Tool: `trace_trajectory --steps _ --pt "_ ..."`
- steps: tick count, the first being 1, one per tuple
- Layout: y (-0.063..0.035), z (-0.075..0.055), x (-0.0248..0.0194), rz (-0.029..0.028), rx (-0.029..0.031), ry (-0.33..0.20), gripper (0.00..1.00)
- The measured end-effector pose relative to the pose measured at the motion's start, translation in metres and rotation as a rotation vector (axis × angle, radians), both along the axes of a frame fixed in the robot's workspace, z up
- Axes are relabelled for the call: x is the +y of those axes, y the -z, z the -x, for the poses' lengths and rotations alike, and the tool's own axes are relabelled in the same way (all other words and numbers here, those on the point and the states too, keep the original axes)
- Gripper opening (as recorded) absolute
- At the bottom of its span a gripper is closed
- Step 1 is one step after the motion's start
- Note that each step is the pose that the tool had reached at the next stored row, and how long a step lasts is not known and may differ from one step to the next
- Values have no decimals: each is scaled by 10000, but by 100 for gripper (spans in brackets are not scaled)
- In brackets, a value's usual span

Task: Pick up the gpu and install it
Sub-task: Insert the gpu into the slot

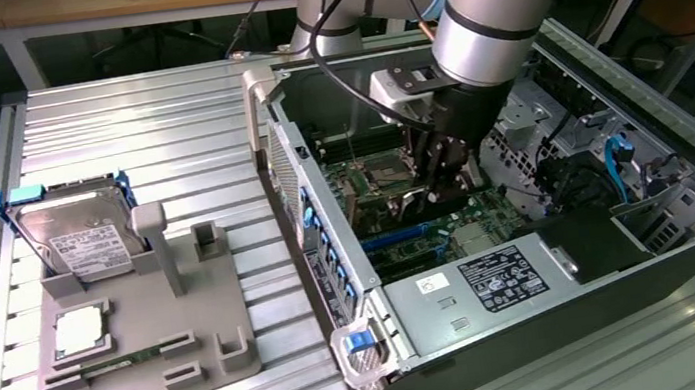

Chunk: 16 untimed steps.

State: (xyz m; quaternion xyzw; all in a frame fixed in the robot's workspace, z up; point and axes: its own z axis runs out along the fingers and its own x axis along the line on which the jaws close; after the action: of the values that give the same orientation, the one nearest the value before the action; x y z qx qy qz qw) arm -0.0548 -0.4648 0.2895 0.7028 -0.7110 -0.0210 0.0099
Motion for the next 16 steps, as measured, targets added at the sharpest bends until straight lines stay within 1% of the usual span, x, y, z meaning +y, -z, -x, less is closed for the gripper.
trace_trajectory --steps 16 --pt "39 0 0 1 0 0 27"
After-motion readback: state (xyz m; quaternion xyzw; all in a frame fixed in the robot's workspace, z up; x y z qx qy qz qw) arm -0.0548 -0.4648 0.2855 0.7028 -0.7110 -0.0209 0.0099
